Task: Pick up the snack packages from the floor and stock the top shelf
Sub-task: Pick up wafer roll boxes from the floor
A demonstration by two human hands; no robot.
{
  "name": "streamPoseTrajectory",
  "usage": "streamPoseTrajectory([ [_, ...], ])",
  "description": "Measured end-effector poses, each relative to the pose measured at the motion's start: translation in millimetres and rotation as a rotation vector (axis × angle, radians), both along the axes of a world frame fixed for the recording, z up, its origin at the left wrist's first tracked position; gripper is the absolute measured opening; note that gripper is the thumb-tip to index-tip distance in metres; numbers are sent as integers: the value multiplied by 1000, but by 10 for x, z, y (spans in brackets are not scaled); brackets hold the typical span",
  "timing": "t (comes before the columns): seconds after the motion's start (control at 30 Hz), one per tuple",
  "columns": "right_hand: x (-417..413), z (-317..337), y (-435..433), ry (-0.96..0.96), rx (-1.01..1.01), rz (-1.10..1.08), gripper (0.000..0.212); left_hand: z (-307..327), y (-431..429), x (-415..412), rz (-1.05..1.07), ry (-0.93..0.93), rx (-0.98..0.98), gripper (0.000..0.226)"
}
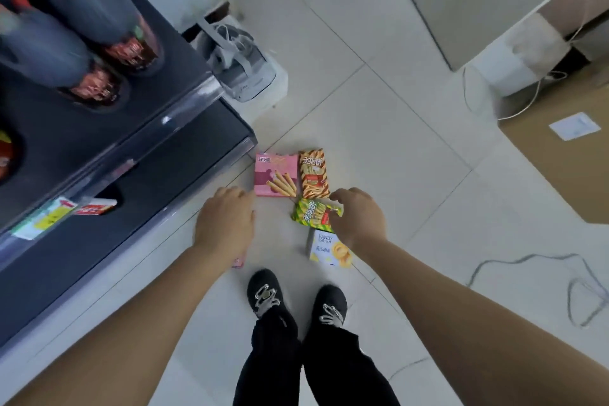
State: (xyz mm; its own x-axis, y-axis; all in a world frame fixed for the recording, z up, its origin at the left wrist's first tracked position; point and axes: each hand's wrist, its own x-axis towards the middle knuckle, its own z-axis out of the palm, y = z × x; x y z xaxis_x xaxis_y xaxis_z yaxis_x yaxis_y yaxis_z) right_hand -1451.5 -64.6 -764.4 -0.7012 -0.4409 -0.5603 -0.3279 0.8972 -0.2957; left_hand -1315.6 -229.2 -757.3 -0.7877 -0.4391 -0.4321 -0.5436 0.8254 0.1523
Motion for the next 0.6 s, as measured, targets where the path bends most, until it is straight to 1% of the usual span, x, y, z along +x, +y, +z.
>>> streamPoseTrajectory([
  [0.23,-201,-1775,-408,-108,35,-40,35,-1867,-330,-322,-18,-73,23,23],
  [0.3,-229,-2318,-533,-132,20,-50,34,-2409,-400,-407,15,-83,33,22],
  [0.37,-264,-2831,-655,-157,-16,-67,28,-2928,-468,-490,63,-101,36,20],
  [0.43,-311,-3279,-784,-222,-63,-146,30,-3409,-535,-576,175,-109,67,25],
  [0.47,-333,-3479,-850,-258,-71,-187,33,-3611,-564,-625,271,-106,112,35],
  [0.53,-363,-3814,-957,-320,-57,-272,36,-3974,-627,-714,516,-98,273,58],
  [0.57,-370,-3952,-998,-360,-51,-319,37,-4117,-647,-746,640,-91,382,63],
  [0.6,-372,-4061,-1035,-411,-49,-369,39,-4234,-659,-764,731,-76,491,60],
])
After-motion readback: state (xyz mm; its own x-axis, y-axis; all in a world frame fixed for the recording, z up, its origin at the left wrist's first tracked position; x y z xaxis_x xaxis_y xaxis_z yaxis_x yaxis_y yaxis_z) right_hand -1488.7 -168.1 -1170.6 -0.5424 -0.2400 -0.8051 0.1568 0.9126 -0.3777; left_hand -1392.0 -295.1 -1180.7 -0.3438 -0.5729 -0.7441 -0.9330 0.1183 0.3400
